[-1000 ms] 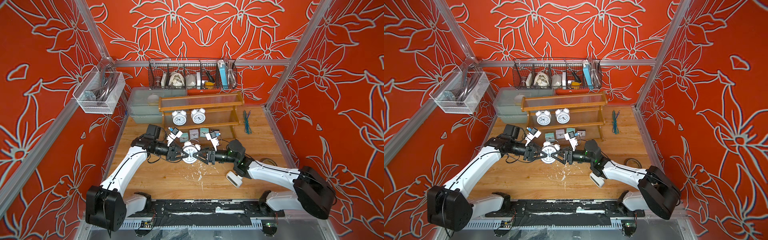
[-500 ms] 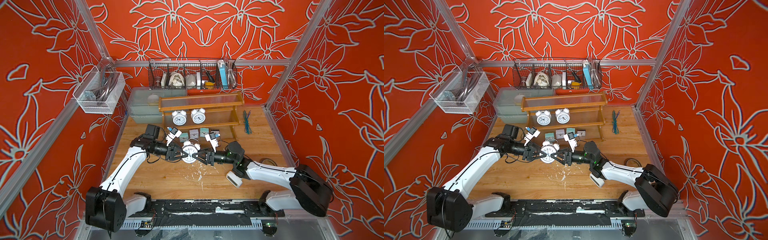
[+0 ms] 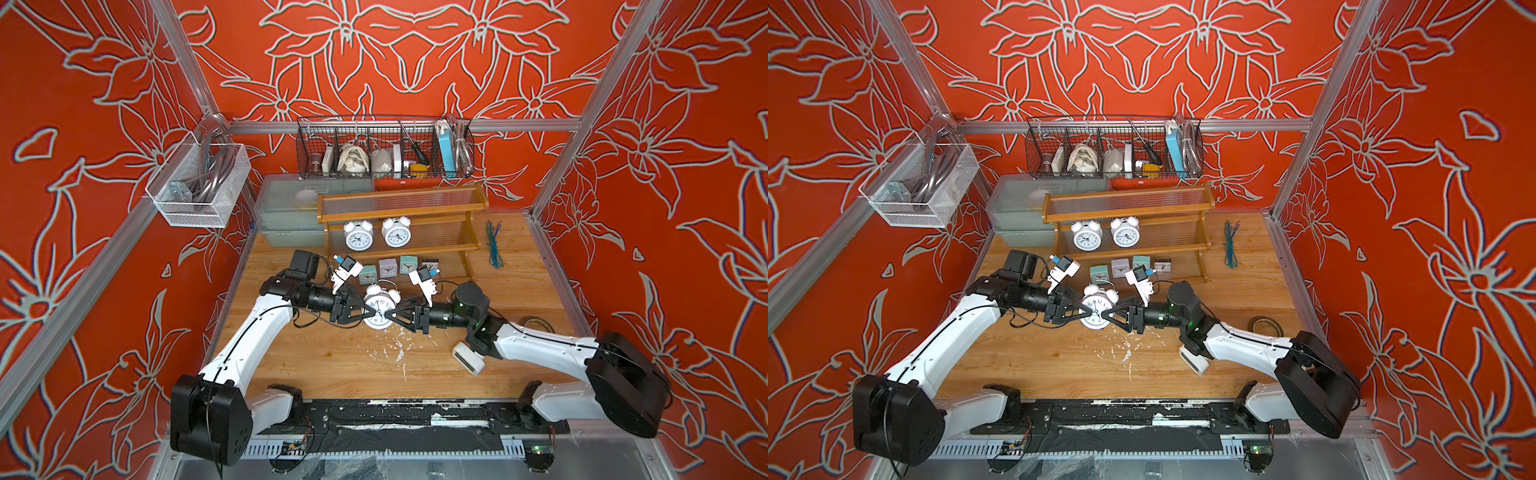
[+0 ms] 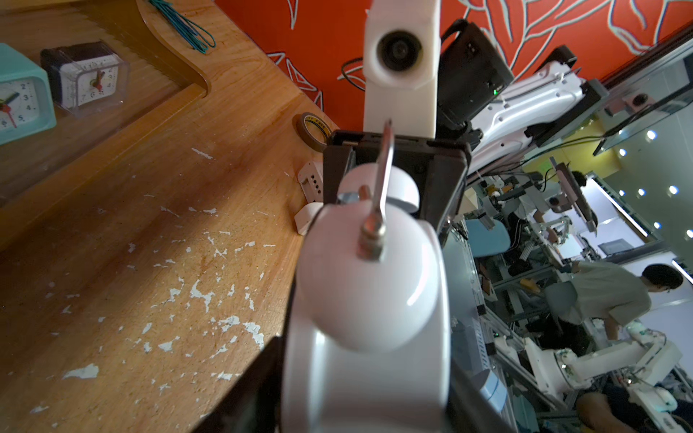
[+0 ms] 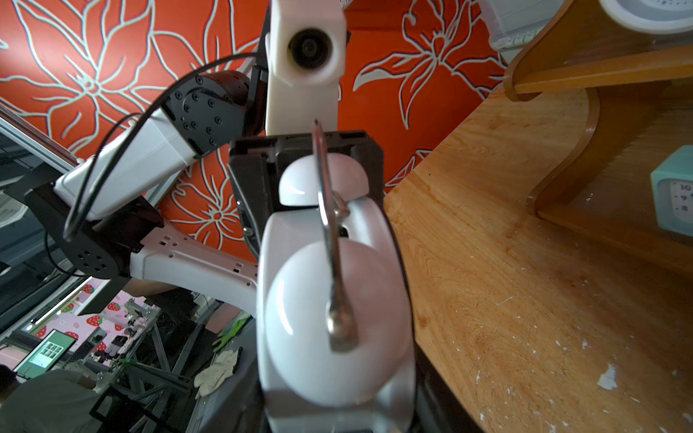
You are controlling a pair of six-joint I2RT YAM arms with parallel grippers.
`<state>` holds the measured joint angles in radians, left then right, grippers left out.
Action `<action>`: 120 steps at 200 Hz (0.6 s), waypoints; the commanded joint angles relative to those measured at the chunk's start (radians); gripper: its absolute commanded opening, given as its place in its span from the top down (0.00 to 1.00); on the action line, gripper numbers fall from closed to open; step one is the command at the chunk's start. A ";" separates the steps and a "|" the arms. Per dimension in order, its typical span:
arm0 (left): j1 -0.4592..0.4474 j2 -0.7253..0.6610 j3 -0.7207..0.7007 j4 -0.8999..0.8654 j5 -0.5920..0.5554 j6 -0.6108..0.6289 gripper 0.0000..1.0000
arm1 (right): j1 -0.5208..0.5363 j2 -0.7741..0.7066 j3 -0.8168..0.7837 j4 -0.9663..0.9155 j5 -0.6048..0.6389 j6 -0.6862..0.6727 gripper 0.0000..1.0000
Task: Place the alarm clocks on the shelf by style
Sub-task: Pick up the alarm from the center of the board.
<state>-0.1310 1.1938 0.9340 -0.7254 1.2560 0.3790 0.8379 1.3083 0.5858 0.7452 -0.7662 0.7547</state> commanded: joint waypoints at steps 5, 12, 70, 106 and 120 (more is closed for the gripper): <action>0.010 -0.030 0.005 -0.026 -0.010 0.025 0.29 | -0.034 -0.058 0.067 -0.166 -0.105 -0.152 0.67; 0.014 -0.032 0.006 -0.026 -0.023 0.024 0.28 | -0.051 -0.068 0.081 -0.217 -0.125 -0.186 0.67; 0.051 -0.049 0.007 -0.015 -0.084 0.008 0.26 | -0.246 -0.116 0.235 -0.684 -0.194 -0.504 0.68; 0.066 -0.053 0.006 -0.022 -0.090 0.020 0.26 | -0.343 -0.090 0.362 -0.902 -0.079 -0.660 0.69; 0.072 -0.055 0.010 -0.025 -0.092 0.018 0.26 | -0.370 -0.075 0.381 -0.902 -0.034 -0.686 0.69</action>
<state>-0.0723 1.1572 0.9340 -0.7319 1.1671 0.3847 0.5083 1.2243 0.9066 -0.0559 -0.8711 0.1970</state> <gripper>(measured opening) 0.742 0.493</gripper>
